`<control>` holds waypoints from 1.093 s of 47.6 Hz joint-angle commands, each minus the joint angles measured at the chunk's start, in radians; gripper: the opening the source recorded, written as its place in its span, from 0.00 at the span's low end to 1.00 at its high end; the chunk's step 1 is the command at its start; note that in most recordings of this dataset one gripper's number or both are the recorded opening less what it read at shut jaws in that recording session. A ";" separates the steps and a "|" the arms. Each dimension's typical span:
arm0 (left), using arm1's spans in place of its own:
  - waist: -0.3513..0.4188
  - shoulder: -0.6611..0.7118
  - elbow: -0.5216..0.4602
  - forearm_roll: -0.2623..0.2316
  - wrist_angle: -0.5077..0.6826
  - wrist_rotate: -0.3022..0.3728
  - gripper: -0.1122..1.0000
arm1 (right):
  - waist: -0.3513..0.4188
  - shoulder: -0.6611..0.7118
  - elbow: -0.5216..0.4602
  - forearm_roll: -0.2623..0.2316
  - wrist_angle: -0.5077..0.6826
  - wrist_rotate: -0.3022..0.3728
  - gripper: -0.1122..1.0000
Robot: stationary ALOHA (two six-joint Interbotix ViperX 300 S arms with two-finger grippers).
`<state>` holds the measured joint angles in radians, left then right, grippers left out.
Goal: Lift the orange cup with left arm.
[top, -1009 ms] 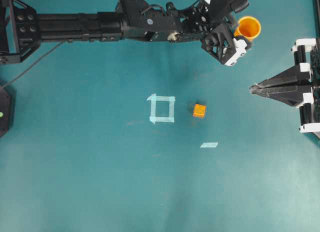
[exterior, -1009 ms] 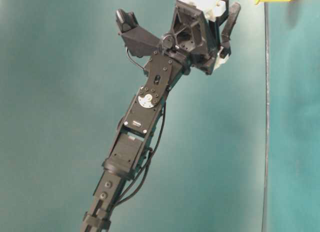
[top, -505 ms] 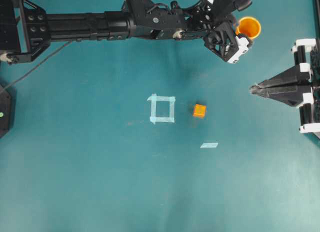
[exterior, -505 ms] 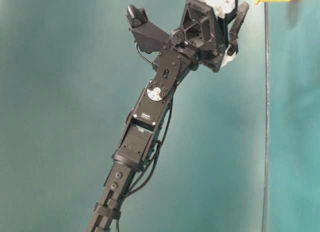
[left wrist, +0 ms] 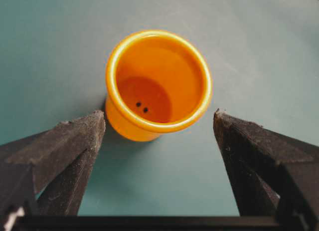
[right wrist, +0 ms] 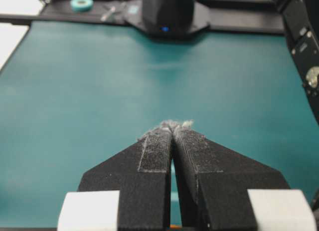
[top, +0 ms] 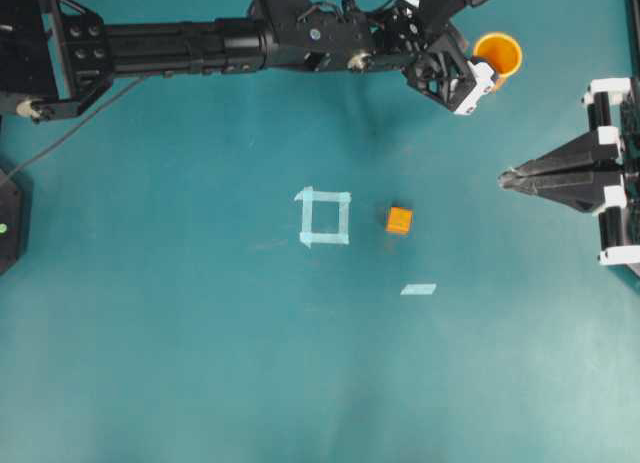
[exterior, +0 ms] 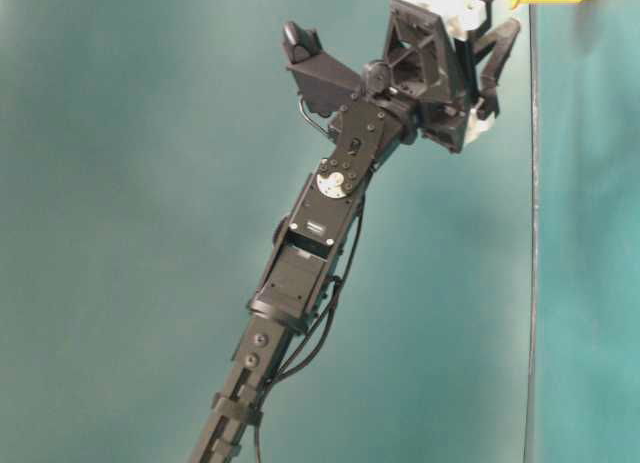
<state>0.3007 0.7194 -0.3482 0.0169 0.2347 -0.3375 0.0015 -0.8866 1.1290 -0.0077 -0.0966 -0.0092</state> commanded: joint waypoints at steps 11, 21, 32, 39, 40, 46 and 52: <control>-0.005 -0.012 -0.051 0.005 -0.003 -0.002 0.86 | 0.000 0.006 -0.015 -0.006 -0.003 -0.002 0.10; -0.025 0.008 -0.074 0.008 0.005 0.008 0.86 | 0.002 0.006 -0.015 -0.009 -0.005 -0.003 0.10; -0.028 0.032 -0.086 0.009 0.005 0.009 0.86 | 0.002 0.006 -0.015 -0.009 -0.003 -0.002 0.10; -0.020 0.051 -0.095 0.009 0.005 0.008 0.86 | 0.002 0.006 -0.015 -0.009 -0.003 -0.002 0.10; -0.018 0.054 -0.097 0.009 0.005 0.008 0.86 | 0.002 0.006 -0.015 -0.009 -0.005 -0.003 0.10; -0.014 0.067 -0.114 0.009 0.005 0.008 0.86 | 0.002 0.006 -0.015 -0.009 -0.003 -0.003 0.10; -0.014 0.092 -0.152 0.009 0.005 0.008 0.86 | 0.000 0.006 -0.015 -0.009 -0.003 -0.003 0.10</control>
<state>0.2884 0.8268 -0.4541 0.0230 0.2439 -0.3313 0.0015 -0.8820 1.1290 -0.0153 -0.0966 -0.0107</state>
